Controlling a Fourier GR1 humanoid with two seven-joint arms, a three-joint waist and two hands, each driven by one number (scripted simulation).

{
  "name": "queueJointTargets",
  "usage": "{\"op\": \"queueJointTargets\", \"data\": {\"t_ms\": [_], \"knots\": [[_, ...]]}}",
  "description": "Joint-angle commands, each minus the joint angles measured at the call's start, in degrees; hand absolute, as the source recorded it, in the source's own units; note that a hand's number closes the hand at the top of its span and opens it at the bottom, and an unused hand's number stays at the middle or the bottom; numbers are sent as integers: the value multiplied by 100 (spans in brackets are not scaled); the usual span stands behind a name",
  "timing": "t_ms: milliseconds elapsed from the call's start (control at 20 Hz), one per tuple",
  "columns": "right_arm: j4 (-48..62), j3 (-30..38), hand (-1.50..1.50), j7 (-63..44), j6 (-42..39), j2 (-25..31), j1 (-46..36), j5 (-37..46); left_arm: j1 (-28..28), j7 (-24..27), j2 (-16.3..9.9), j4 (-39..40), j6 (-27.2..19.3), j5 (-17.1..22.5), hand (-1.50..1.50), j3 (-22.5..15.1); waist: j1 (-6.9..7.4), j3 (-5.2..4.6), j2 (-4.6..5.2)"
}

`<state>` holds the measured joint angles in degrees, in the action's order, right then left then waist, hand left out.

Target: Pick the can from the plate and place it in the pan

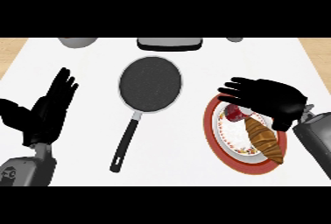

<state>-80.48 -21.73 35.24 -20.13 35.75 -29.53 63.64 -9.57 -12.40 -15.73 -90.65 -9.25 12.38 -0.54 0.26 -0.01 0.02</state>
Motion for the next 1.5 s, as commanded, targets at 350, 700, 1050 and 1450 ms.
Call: {"op": "queueJointTargets", "data": {"t_ms": [350, 700, 1050, 1450], "knots": [[738, 107, -150, 220, 225, -700, -13, 975, -38, -56, 40, 30, 272, -83, 0, 338, 3, 1, 0], [1665, 495, -150, 526, 458, -1202, -419, 1139, -202, -135, 250, 96, 205, -328, 0, 275, 9, 1, 3], [2425, 590, -150, 738, 944, -1373, -350, 1518, 145, -262, 339, -356, 249, -337, 0, 327, 22, 2, 4], [2922, 674, 150, 1436, 1544, -1598, -623, 1610, -86, 19, 559, 67, 218, -561, 0, 265, 15, 2, 12]]}}
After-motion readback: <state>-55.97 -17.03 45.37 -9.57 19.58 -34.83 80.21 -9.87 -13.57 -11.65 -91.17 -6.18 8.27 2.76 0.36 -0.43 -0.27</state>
